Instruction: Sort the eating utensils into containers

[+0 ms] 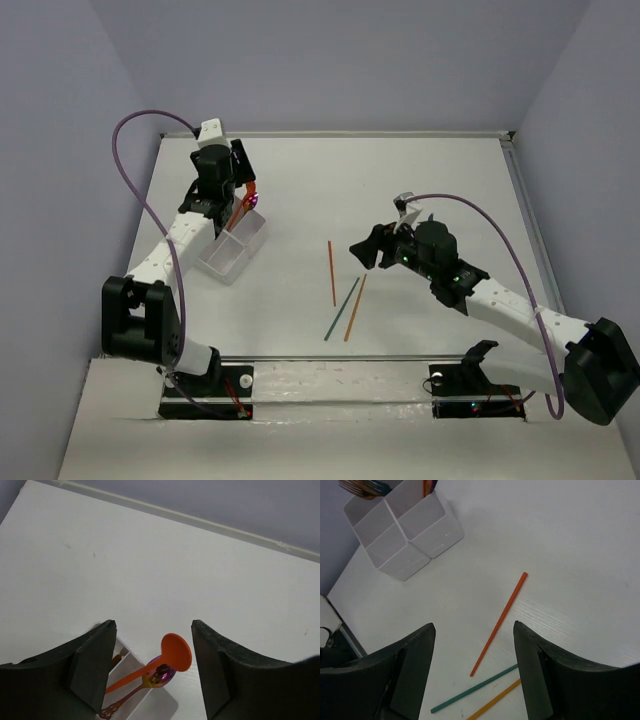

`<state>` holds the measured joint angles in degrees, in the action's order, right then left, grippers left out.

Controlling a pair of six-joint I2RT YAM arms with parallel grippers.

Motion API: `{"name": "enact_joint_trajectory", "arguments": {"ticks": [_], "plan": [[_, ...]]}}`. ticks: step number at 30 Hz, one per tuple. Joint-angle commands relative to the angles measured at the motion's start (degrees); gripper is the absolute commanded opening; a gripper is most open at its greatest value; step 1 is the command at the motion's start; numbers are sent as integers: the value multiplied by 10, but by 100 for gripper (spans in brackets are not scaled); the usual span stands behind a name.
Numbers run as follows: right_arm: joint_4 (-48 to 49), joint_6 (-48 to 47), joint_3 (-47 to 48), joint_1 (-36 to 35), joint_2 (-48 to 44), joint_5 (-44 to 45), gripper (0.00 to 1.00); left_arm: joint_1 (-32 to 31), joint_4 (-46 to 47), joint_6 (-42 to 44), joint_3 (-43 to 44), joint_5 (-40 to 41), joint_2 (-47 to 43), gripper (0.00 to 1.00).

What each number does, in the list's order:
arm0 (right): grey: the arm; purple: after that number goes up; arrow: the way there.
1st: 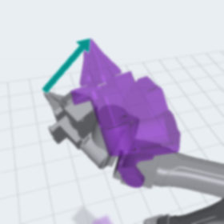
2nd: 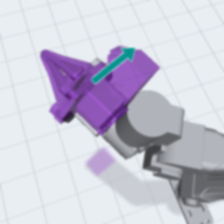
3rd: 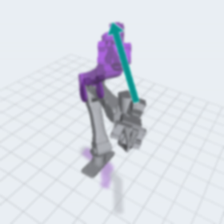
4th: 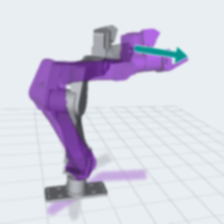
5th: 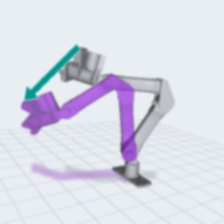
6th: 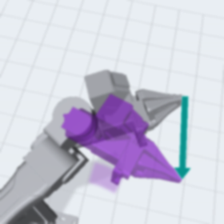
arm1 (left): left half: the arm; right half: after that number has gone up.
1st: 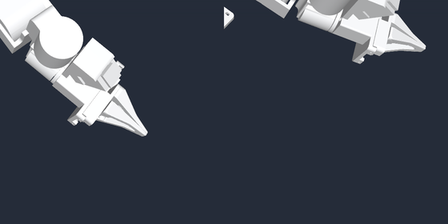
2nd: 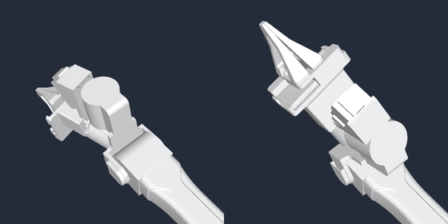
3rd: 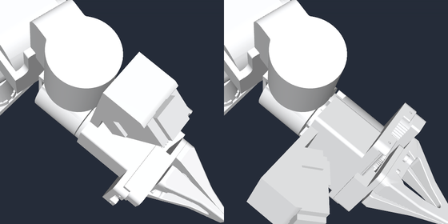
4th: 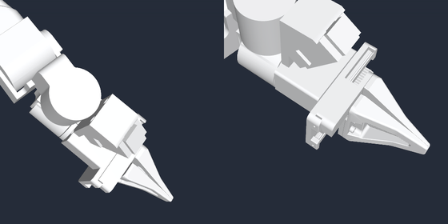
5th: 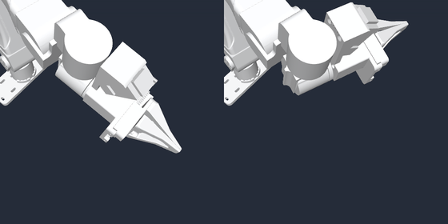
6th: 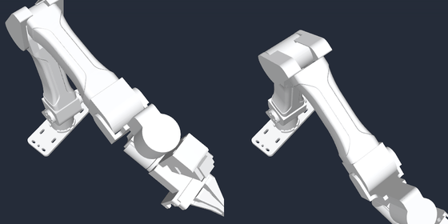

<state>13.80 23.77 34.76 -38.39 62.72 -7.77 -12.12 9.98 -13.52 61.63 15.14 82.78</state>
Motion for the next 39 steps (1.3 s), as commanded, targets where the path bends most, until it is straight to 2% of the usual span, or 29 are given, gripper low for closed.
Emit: {"name": "enact_joint_trajectory", "arguments": {"ticks": [1,6,10,13,17,23,26,30,33,39], "plan": [[-25,11,11,-3,3,122,67,3,19,-16,16,-25,-39,78],[-64,23,21,-3,15,228,61,-8,11,-44,21,-109,-89,82],[-135,28,49,7,50,314,57,-62,-12,-61,13,-170,-138,82],[-155,32,62,32,86,312,56,-98,-34,-65,-14,-192,-206,83],[-161,34,76,68,130,313,56,-109,-65,-63,-70,-245,-290,83],[-190,37,119,110,190,311,57,-109,-108,-40,-175,-245,-432,84],[-208,37,159,118,249,307,57,-109,-126,-30,-206,-236,-480,85],[-214,37,206,129,323,313,55,-109,-128,-27,-208,-251,-492,85],[-232,50,233,134,370,311,48,-109,-127,-31,-208,-273,-485,85],[-250,54,246,134,403,313,34,-109,-123,-35,-209,-301,-481,85]]}}
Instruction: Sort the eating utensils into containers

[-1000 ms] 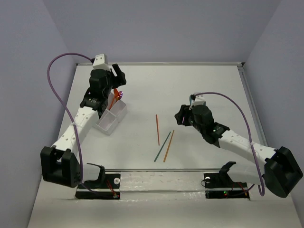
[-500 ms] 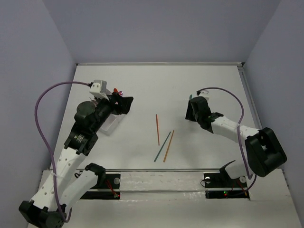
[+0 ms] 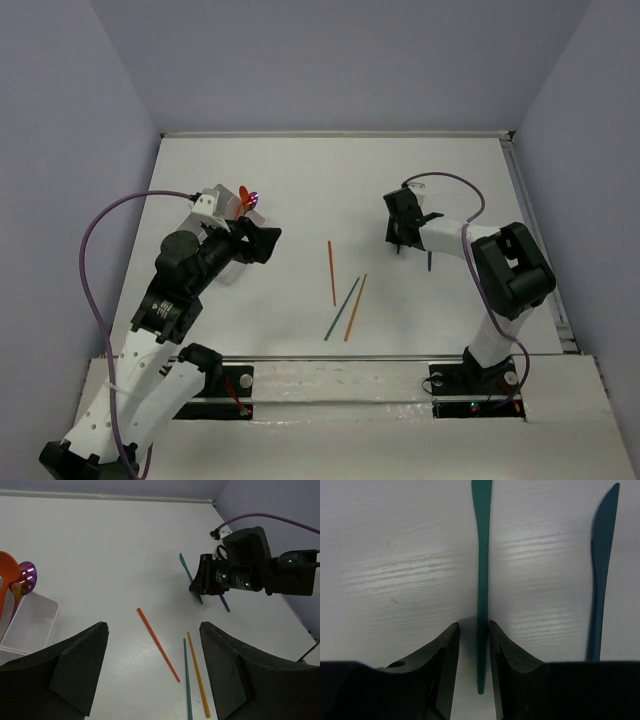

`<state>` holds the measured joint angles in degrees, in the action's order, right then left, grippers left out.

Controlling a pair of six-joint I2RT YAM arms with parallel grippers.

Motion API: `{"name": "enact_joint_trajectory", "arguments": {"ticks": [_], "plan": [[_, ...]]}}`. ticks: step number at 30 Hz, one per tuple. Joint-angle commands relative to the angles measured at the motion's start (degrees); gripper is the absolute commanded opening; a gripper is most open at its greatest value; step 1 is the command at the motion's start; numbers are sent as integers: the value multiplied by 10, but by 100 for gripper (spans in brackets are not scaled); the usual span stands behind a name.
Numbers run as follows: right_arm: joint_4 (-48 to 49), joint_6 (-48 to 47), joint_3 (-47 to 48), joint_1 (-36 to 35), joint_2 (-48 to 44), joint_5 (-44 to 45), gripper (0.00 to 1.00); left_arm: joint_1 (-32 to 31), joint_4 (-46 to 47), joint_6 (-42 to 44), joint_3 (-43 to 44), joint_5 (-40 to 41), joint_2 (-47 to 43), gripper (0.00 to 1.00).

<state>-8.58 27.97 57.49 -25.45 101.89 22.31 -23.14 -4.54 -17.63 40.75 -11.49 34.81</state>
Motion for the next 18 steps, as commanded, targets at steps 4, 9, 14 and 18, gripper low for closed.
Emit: {"name": "enact_joint_trajectory", "arguments": {"ticks": [4,9,14,18], "plan": [[-17,10,7,10,12,8,23,1,26,3,-1,-42,-2,85],[-1,3,-5,10,6,14,7,1,28,2,-1,-47,3,85],[59,-45,-59,10,-100,-15,7,1,41,-15,-5,-70,17,85],[138,-101,-102,-41,-206,-113,7,1,78,-58,2,-108,52,85]]}}
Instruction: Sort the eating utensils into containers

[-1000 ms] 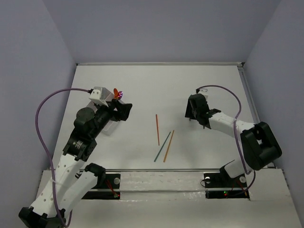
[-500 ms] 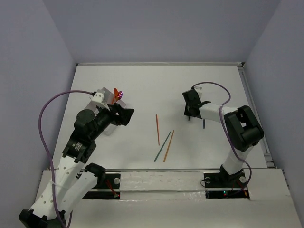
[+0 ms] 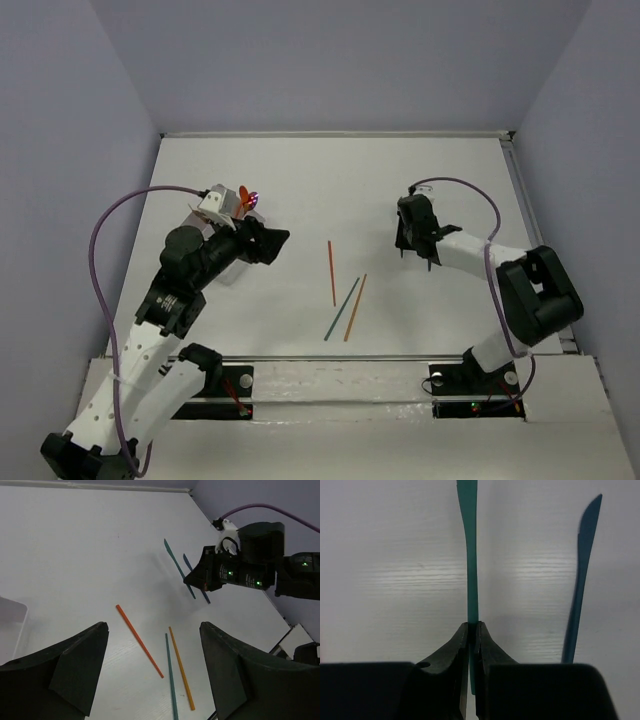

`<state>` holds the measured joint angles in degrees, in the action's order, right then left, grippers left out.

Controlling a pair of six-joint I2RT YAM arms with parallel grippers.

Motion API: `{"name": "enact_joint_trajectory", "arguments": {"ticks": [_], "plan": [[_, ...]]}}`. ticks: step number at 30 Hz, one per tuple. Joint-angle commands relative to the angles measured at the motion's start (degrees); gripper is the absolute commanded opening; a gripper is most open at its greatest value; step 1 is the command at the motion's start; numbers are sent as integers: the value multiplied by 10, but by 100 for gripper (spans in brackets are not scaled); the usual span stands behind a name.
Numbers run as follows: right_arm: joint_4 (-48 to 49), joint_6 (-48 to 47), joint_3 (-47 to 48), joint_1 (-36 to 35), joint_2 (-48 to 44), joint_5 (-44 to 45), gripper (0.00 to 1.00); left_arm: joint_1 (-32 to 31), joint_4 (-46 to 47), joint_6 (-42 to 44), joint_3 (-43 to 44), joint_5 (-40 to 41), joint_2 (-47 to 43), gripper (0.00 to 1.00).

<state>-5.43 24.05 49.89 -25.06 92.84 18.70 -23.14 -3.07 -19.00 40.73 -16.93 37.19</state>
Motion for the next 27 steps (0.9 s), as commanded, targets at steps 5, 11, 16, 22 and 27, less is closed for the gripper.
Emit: {"name": "enact_joint_trajectory", "arguments": {"ticks": [5,11,16,22,27], "plan": [[120,-83,-35,-146,-165,-89,7,1,126,-118,-1,-79,87,83],[172,-69,-59,-213,-189,-157,7,1,164,-155,4,-80,164,79],[198,-80,-64,-251,-198,-163,7,-4,178,-169,8,-53,215,78],[218,-71,-76,-262,-202,-205,7,-9,210,-184,5,-31,269,75],[234,-65,-83,-272,-194,-223,7,-20,222,-190,12,-9,294,71]]}}
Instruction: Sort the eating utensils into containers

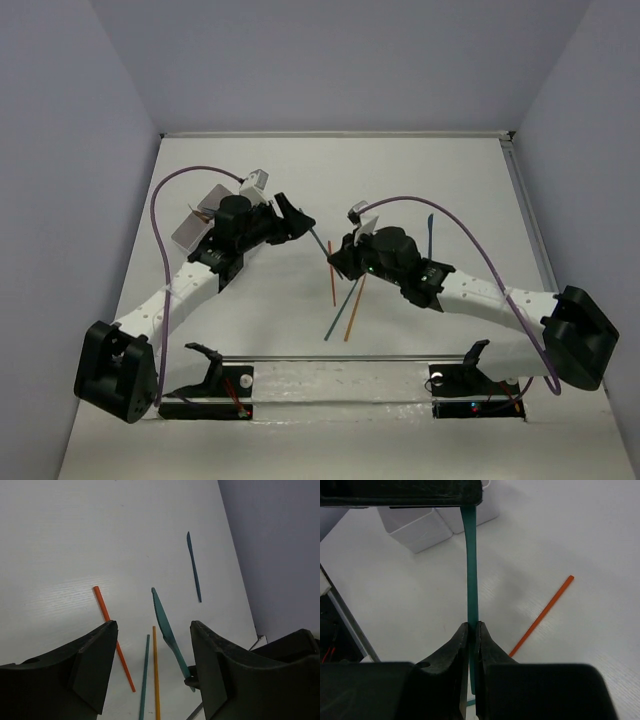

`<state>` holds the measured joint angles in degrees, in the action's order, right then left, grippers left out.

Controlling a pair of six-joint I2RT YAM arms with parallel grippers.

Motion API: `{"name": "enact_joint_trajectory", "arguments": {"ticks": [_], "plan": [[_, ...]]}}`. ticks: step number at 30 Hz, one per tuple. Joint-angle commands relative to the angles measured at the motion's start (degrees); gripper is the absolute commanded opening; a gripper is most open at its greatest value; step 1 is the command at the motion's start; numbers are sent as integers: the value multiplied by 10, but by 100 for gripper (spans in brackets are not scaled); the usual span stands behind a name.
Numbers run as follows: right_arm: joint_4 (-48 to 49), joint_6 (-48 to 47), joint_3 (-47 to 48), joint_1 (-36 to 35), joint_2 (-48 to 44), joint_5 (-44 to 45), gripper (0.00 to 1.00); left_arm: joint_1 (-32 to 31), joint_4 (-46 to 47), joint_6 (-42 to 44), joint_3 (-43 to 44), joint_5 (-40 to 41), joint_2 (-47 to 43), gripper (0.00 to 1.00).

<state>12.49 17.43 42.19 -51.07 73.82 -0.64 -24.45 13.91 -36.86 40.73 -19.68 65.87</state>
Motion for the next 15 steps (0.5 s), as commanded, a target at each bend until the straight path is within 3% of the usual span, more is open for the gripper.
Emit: {"name": "enact_joint_trajectory", "arguments": {"ticks": [1,5,8,9,10,13,15], "plan": [[54,1,-5,-12,-2,-32,7,-15,58,-14,13,18,11,69],[58,4,-5,-18,2,-33,7,-32,63,-12,32,28,37,55],[59,3,-10,-18,-2,-29,7,-46,60,-9,41,33,50,26],[59,3,-11,-18,-3,-24,7,-46,58,-10,44,34,51,13],[59,3,-11,-18,-3,-20,7,-46,55,-9,45,36,51,7],[52,9,-10,-18,-1,-9,8,-46,29,0,51,50,42,6],[53,14,-11,-18,-2,-4,20,-46,16,11,55,66,30,6]]}}
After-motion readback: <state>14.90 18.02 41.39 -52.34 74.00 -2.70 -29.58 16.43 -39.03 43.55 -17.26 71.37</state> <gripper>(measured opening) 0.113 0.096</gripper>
